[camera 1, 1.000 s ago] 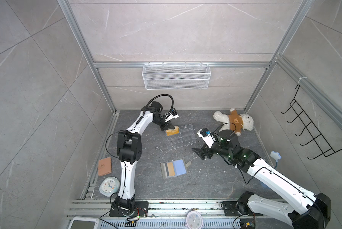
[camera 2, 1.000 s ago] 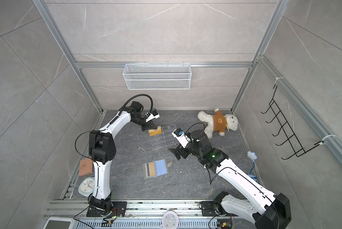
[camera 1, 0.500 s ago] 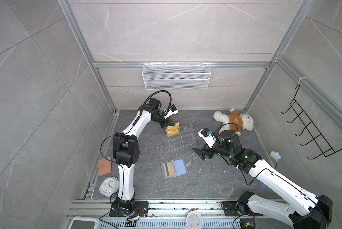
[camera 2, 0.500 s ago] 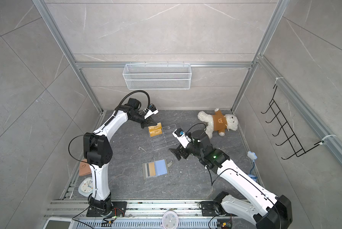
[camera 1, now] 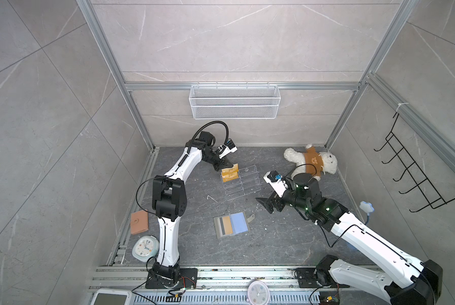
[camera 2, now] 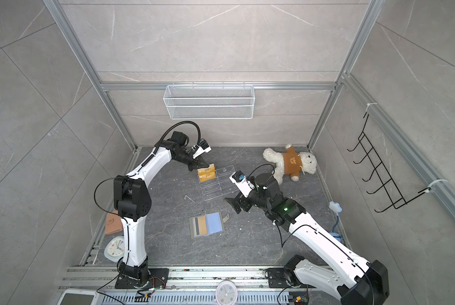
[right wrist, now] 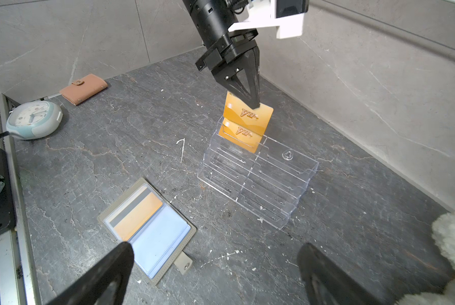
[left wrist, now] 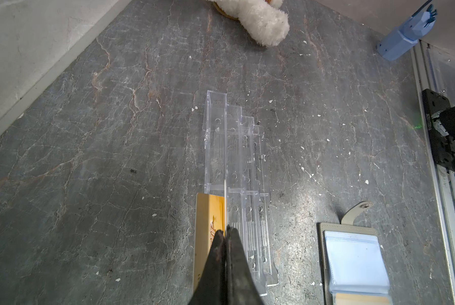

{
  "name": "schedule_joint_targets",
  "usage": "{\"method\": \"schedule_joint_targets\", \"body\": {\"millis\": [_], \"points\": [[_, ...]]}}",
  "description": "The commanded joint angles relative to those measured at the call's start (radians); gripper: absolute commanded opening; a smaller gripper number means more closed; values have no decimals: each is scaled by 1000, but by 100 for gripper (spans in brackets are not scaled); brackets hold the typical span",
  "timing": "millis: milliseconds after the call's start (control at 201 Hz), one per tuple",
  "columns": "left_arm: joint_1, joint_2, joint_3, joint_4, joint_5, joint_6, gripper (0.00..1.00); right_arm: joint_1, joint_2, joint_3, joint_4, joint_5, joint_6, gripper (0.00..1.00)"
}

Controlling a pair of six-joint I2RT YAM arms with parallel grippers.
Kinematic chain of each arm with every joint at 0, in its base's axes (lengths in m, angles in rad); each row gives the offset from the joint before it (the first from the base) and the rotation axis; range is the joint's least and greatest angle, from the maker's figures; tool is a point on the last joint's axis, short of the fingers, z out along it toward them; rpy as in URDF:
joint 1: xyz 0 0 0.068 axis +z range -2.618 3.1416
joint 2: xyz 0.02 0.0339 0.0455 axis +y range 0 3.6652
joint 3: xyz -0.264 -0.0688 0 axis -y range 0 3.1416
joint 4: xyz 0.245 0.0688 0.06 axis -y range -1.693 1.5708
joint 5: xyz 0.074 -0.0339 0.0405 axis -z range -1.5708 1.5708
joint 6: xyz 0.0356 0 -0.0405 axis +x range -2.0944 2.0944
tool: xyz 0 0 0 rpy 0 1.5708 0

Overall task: Take the credit cards out of the card holder
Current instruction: Place the credit card in the storage box.

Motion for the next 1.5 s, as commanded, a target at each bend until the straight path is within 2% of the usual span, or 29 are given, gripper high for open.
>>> {"method": "schedule_joint_targets", "body": {"millis": [0,1035,1140,1209,1319,1493], "points": [[5,20,44,-32,-4,-3,0,-1,-3,-13,-12,-18,-2,100],[6,48,21,-37,18,-12,0,-1,-10,-23,-25,-24,-8,100],[5,48,21,-38,10,-15,5,-2,-14,-24,-25,-27,-7,100],[5,46,22,-41,-1,-16,14,-2,-15,-24,-28,-32,-5,100],[5,33,22,-26,-18,-26,21,-1,-24,-28,-23,-36,-7,100],[6,-16,33,-1,-10,-46,27,-1,-29,-26,-25,-37,-3,100]]}}
